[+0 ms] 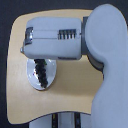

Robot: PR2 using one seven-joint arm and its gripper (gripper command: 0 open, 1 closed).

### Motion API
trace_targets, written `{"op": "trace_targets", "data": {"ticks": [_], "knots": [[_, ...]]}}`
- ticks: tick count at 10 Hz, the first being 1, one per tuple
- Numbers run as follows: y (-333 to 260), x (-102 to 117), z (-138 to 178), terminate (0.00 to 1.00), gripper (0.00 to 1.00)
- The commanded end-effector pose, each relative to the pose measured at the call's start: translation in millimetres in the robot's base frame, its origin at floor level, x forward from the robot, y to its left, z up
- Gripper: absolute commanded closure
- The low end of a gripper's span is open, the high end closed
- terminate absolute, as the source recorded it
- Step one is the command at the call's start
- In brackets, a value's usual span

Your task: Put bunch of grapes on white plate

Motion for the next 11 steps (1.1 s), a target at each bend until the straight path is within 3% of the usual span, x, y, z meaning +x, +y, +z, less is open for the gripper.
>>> {"op": "trace_targets", "data": {"ticks": [1,6,11], "knots": [[9.1,8.3,85.5,0.00,0.00],[-58.3,3.5,124.6,0.00,0.00],[-208.2,34.0,138.4,0.00,0.00]]}}
